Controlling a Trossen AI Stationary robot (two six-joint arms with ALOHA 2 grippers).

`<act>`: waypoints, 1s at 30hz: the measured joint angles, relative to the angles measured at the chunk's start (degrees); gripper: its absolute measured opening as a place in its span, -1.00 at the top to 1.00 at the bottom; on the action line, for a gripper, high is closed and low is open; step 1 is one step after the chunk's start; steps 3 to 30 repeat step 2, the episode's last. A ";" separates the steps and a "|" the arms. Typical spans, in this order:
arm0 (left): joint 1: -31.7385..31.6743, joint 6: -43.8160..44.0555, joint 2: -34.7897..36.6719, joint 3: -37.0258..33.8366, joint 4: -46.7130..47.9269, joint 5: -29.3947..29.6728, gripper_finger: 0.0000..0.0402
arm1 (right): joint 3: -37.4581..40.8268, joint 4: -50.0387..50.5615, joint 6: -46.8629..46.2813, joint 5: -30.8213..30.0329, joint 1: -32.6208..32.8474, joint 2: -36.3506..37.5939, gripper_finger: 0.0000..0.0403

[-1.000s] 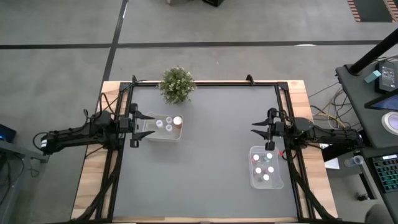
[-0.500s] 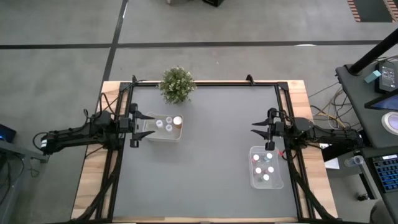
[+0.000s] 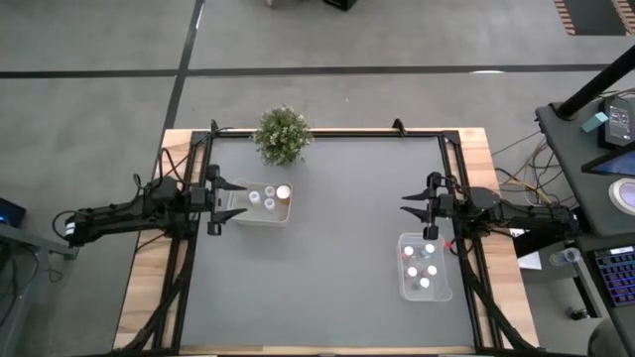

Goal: Pick and place medicine bottles into bin by pill shape (circle, oval)
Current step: Return to Home Position

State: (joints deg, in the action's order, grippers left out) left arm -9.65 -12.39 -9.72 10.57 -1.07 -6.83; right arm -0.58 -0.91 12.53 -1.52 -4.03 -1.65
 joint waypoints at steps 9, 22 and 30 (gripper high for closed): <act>0.00 0.01 0.00 0.00 0.01 -0.01 -0.22 | 0.00 0.00 -0.01 0.00 -0.01 0.00 0.46; 0.00 0.01 0.00 0.00 0.01 -0.01 -0.22 | 0.00 0.00 -0.01 0.00 -0.01 0.00 0.46; 0.00 0.01 0.00 0.00 0.01 -0.01 -0.22 | 0.00 0.00 -0.01 0.00 -0.01 0.00 0.46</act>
